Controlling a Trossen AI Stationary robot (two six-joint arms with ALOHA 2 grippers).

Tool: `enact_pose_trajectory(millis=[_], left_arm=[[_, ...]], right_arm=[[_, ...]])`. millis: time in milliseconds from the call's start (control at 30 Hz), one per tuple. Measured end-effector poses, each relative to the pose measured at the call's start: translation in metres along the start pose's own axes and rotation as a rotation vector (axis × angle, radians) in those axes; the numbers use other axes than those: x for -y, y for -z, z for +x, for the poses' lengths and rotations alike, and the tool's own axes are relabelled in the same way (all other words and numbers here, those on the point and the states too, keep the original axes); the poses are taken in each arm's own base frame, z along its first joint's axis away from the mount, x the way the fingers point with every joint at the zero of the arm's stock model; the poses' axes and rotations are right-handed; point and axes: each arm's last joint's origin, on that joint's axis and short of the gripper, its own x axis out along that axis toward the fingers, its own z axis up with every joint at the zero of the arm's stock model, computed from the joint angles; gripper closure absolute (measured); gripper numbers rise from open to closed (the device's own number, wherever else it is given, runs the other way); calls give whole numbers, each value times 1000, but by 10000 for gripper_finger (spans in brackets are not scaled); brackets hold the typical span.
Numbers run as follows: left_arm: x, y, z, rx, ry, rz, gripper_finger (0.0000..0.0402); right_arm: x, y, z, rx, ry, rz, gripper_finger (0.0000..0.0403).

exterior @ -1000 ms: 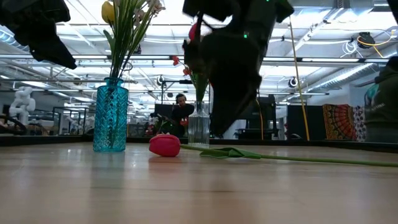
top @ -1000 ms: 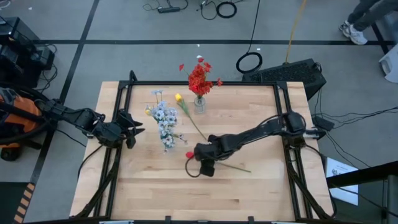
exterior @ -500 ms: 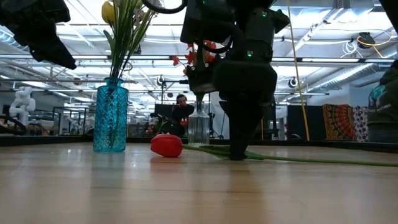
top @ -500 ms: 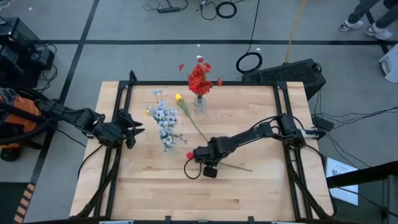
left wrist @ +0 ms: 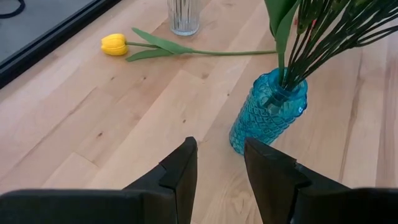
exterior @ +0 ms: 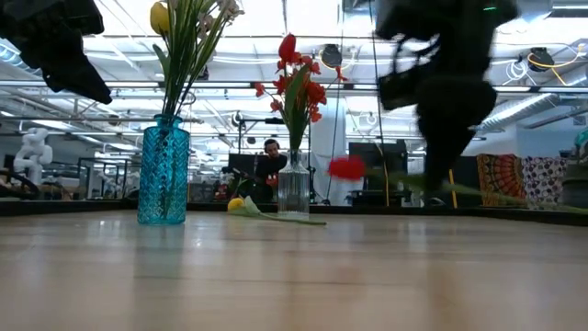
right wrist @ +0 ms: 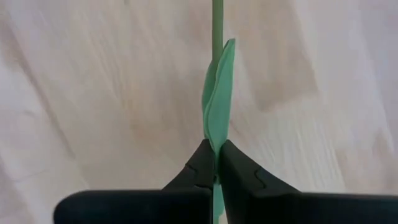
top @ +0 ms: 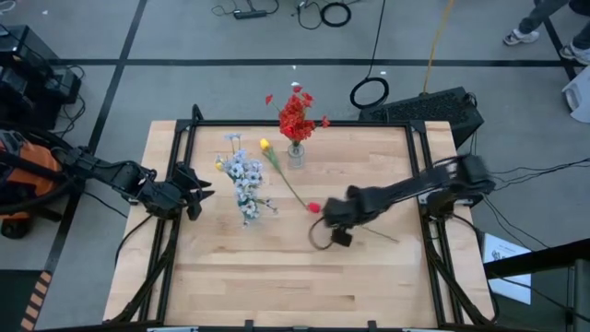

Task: Sort flowers into vase by color
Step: Put the red flower into the transparent vase

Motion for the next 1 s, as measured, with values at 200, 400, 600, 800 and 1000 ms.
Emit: enact_pose_trajectory(millis=[200, 400, 600, 800, 1000], left_arm=[[0, 0, 0, -2, -2, 2, 262], [0, 0, 0, 0, -3, 2, 262], [0, 0, 0, 4, -8, 2, 262], [0, 0, 0, 8, -8, 1, 262], [0, 0, 0, 13, -12, 0, 262]], right_arm=[[36, 43, -25, 294, -163, 240, 402], [63, 47, -55, 970, -284, 373, 402], [89, 38, -80, 1528, -202, 313, 403], [106, 21, -86, 1747, -34, 295, 403], [117, -9, -84, 1826, 1, 300, 403]])
